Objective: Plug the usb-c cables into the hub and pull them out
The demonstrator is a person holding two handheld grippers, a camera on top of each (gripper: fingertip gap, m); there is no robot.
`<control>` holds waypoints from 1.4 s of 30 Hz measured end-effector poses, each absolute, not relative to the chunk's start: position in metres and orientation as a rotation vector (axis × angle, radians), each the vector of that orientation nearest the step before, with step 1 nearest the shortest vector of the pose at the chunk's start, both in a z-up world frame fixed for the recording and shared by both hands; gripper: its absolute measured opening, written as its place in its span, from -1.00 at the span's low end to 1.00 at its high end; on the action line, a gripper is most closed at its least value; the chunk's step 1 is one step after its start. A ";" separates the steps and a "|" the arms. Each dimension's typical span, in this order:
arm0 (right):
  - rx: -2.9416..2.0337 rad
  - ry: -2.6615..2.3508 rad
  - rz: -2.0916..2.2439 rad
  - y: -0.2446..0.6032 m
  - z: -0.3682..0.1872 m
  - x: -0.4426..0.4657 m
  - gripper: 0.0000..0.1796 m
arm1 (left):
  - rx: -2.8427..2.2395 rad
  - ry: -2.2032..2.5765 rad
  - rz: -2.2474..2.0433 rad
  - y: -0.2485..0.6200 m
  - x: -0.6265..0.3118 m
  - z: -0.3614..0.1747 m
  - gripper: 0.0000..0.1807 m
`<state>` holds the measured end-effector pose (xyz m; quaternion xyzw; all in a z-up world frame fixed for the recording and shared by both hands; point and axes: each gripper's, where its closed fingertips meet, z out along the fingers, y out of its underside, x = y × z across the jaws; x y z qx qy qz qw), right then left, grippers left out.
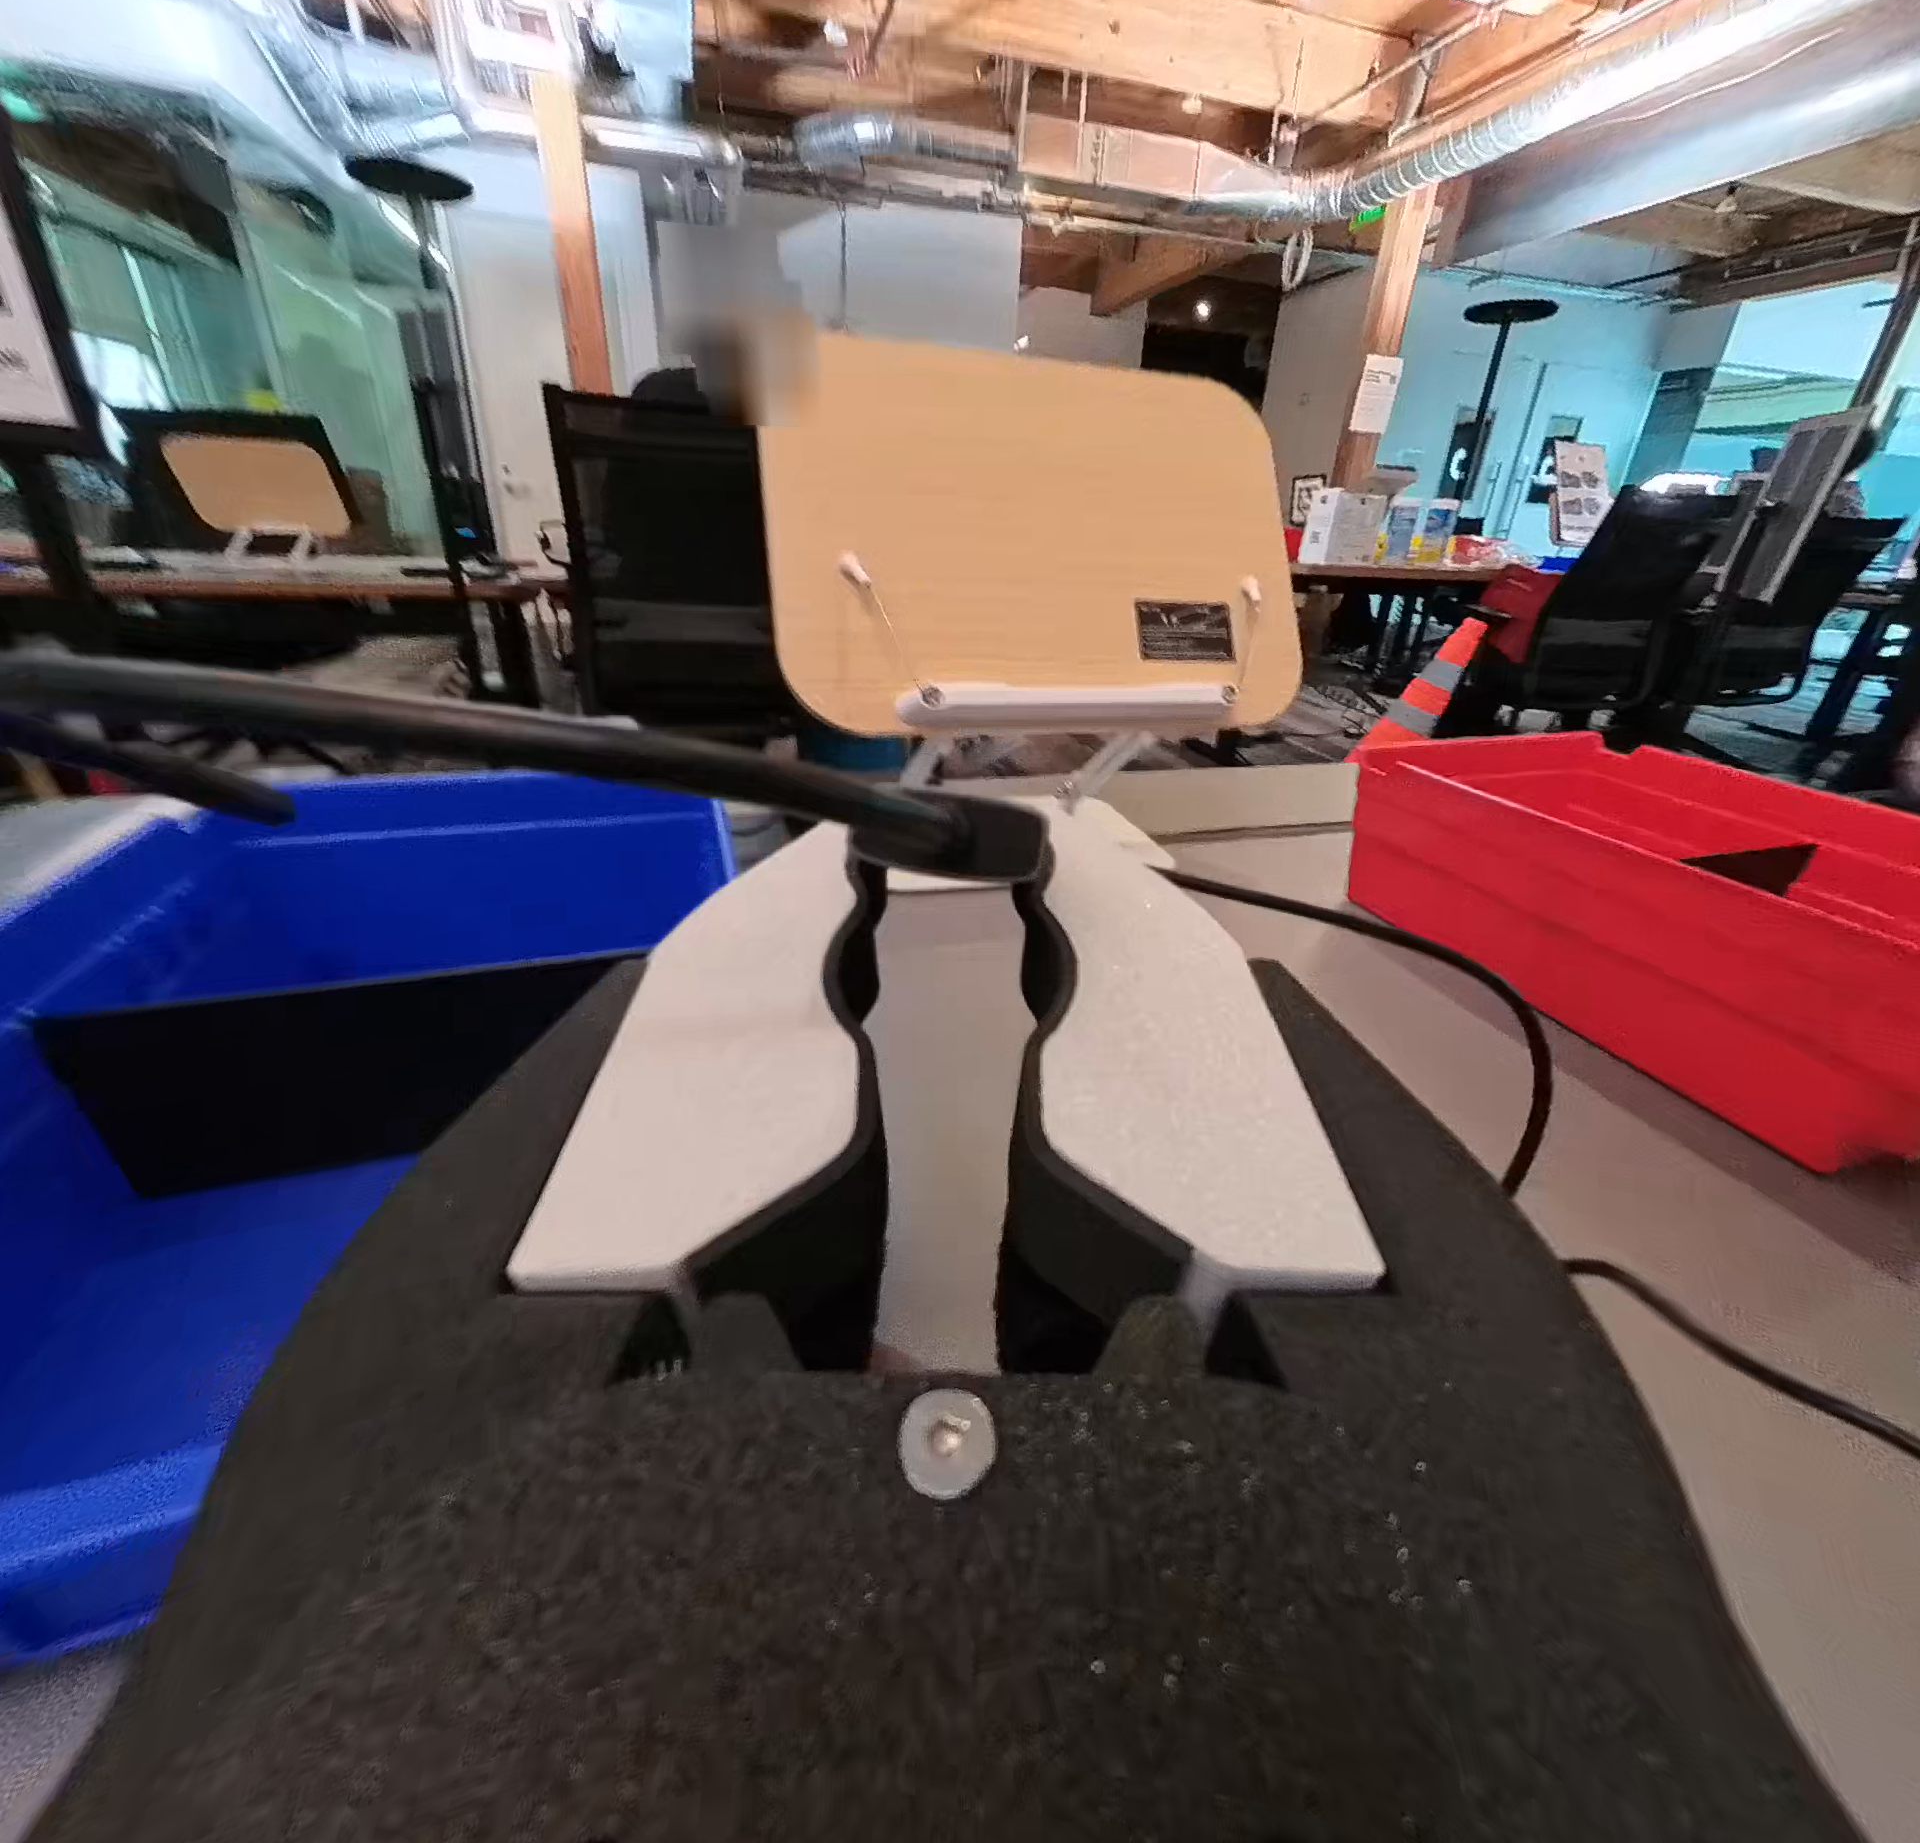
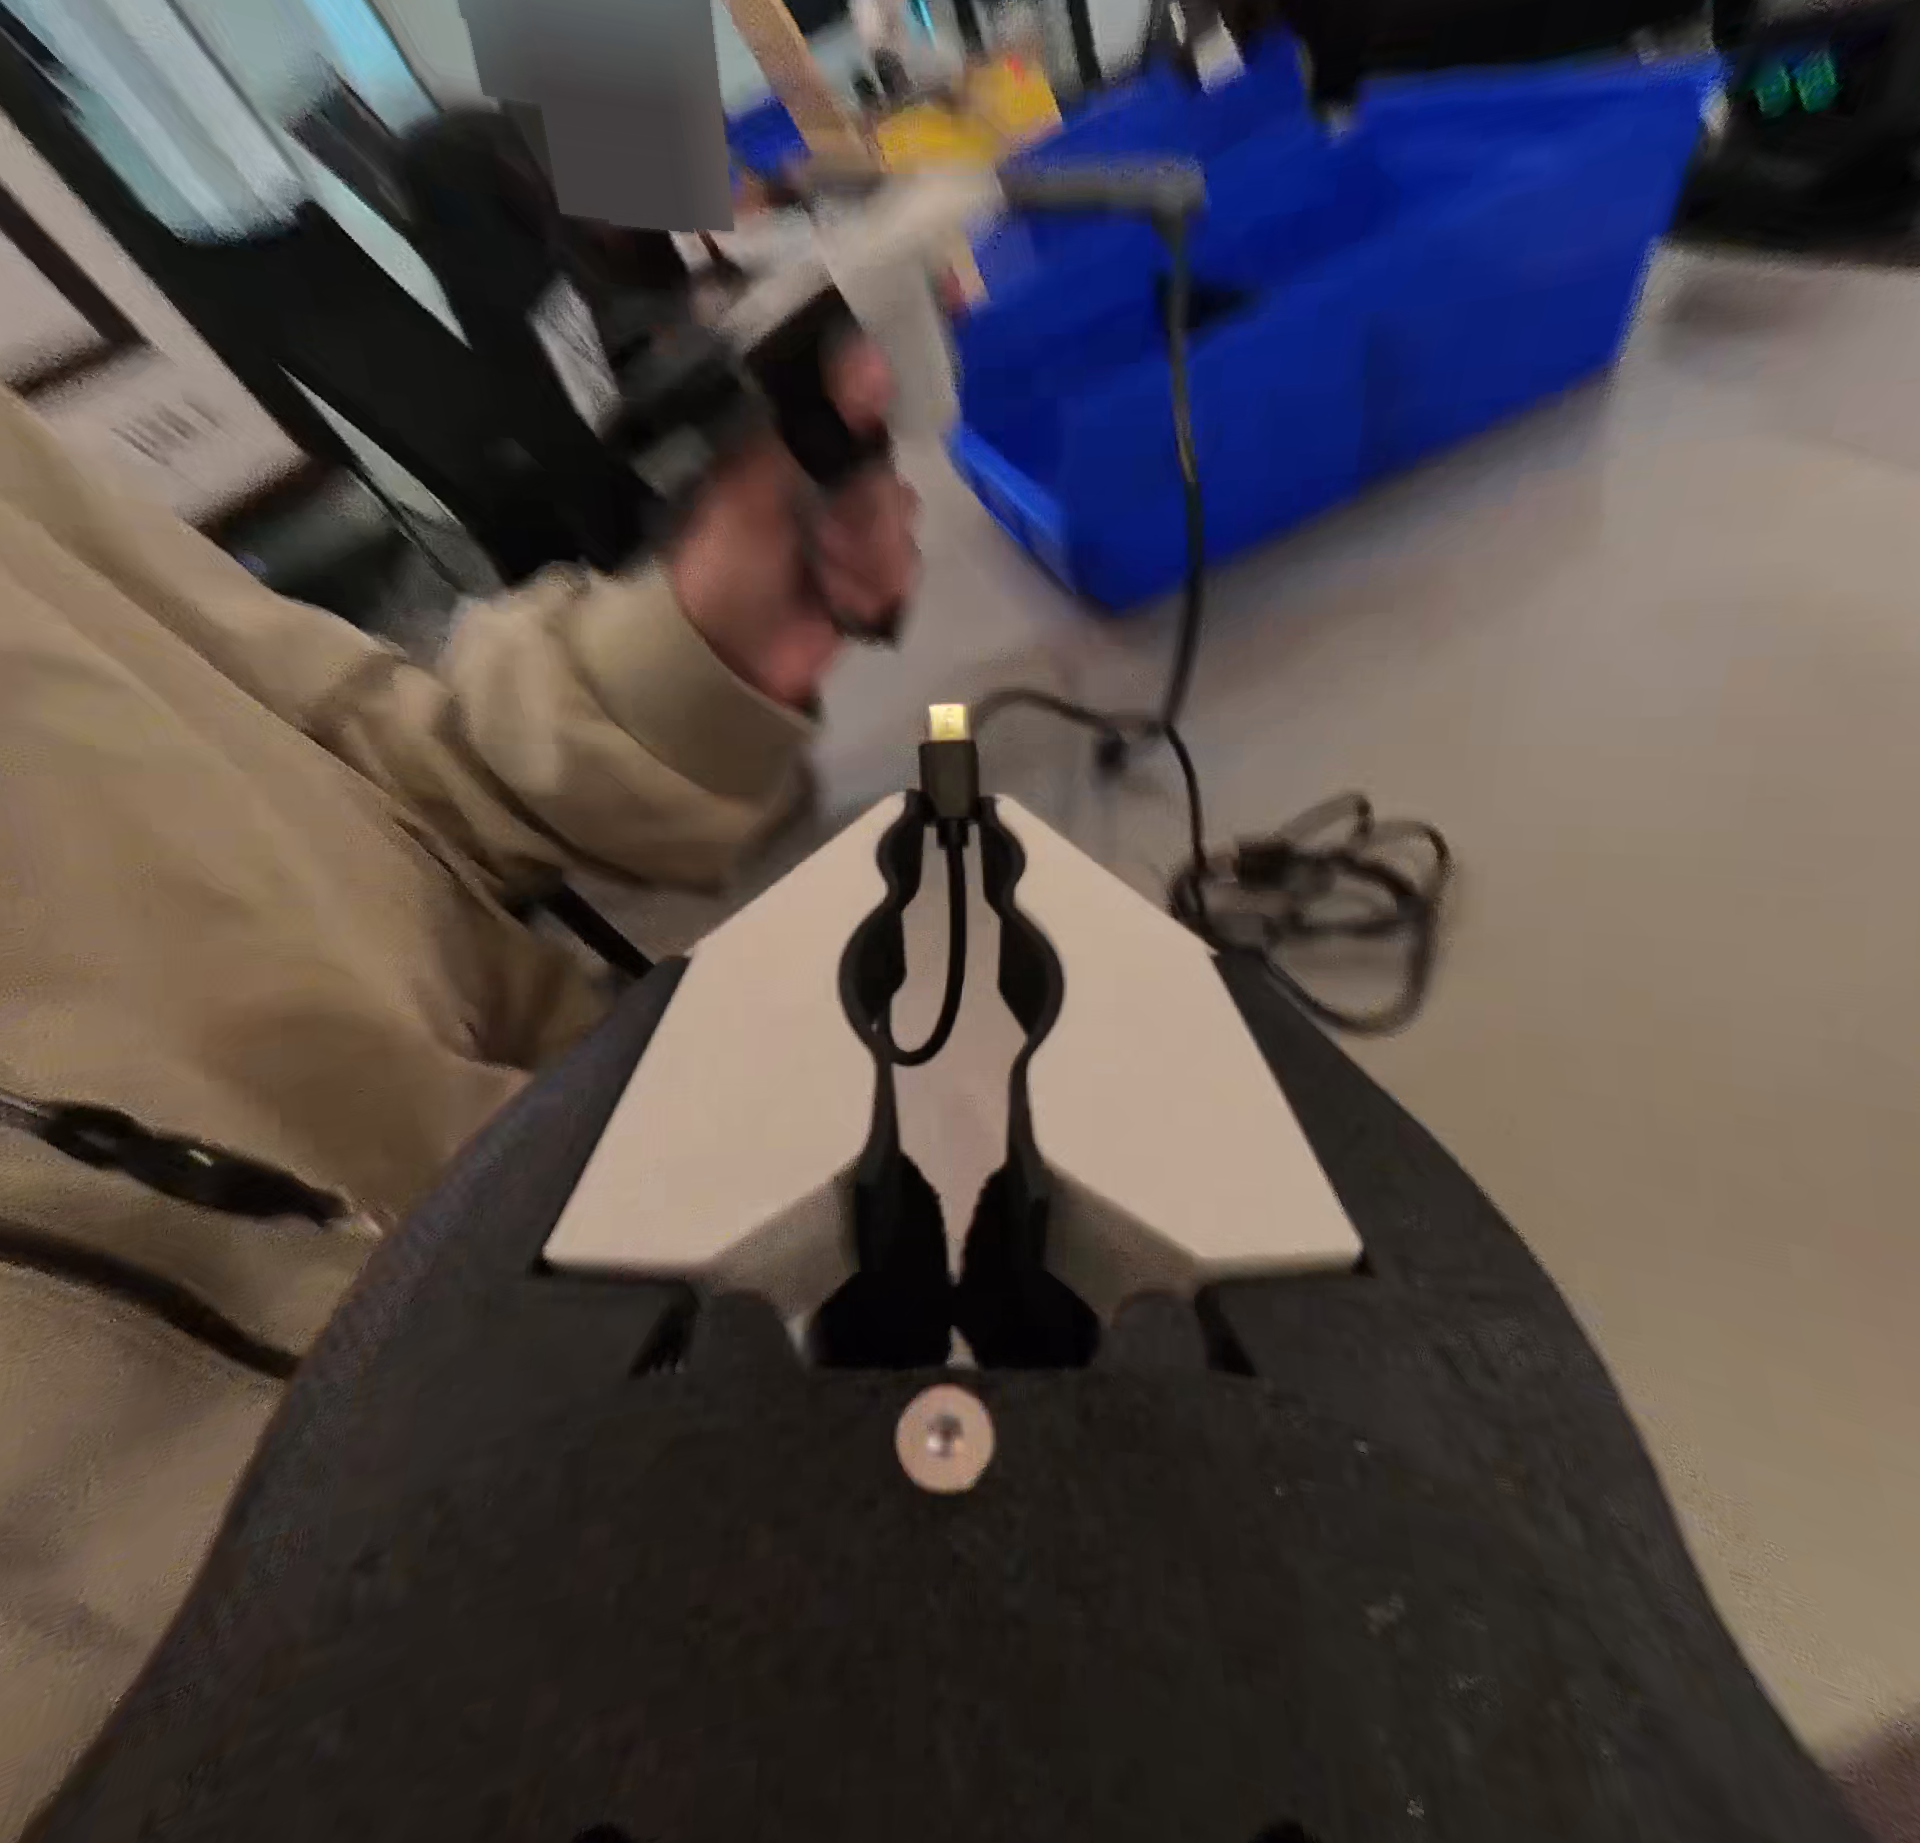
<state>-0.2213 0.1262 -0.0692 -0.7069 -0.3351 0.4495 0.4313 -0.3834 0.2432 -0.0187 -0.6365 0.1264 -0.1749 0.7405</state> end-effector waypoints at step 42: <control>-2.133 -0.965 0.475 0.186 -0.181 -0.264 0.23 | -1.282 0.177 -0.431 0.183 -0.439 0.058 -0.74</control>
